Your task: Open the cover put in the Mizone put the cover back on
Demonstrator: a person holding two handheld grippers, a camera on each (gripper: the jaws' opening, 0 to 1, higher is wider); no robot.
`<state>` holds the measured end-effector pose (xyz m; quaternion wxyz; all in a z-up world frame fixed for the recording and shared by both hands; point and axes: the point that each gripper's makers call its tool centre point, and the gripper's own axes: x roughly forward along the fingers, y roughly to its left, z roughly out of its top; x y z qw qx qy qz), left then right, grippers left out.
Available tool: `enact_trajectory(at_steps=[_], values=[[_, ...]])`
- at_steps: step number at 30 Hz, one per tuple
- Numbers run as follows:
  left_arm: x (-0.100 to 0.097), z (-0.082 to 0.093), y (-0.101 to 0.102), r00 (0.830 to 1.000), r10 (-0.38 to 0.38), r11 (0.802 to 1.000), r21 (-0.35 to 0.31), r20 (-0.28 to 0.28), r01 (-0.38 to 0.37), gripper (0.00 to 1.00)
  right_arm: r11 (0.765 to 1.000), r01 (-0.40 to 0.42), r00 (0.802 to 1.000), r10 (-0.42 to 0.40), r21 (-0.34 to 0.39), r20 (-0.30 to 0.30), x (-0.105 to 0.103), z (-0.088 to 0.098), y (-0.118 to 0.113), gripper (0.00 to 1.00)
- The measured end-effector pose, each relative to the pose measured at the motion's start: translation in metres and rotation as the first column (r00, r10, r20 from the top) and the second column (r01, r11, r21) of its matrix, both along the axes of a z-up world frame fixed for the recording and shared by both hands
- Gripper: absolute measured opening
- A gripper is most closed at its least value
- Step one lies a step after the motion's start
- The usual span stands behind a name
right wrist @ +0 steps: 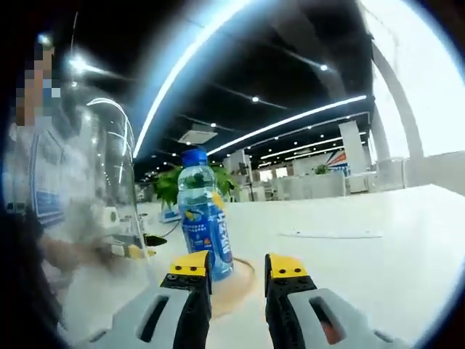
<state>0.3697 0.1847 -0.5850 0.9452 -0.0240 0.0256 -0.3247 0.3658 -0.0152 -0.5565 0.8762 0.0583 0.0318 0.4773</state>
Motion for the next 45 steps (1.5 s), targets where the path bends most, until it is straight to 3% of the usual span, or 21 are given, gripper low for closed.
enact_trajectory(at_steps=[1, 5, 16, 45], values=[[0.000, -0.001, -0.001, 1.000, -0.002, 1.000, 0.000, -0.005, 0.001, 0.28, 1.000, -0.002, 1.000, 0.002, -0.024, 0.026, -0.002, 0.000, 0.000, 0.22], [-0.001, -0.003, -0.003, 1.000, -0.006, 1.000, 0.003, -0.008, 0.006, 0.28, 1.000, -0.001, 1.000, 0.002, -0.006, 0.014, -0.002, -0.001, -0.001, 0.22], [0.003, -0.004, 0.002, 1.000, 0.010, 1.000, 0.000, -0.004, -0.010, 0.27, 0.997, -0.011, 0.999, 0.014, -0.075, 0.035, 0.006, -0.020, -0.003, 0.20], [0.002, -0.008, 0.000, 1.000, 0.005, 1.000, 0.017, -0.006, -0.005, 0.27, 0.994, -0.028, 0.999, 0.032, -0.104, 0.042, 0.003, -0.024, 0.005, 0.20]])
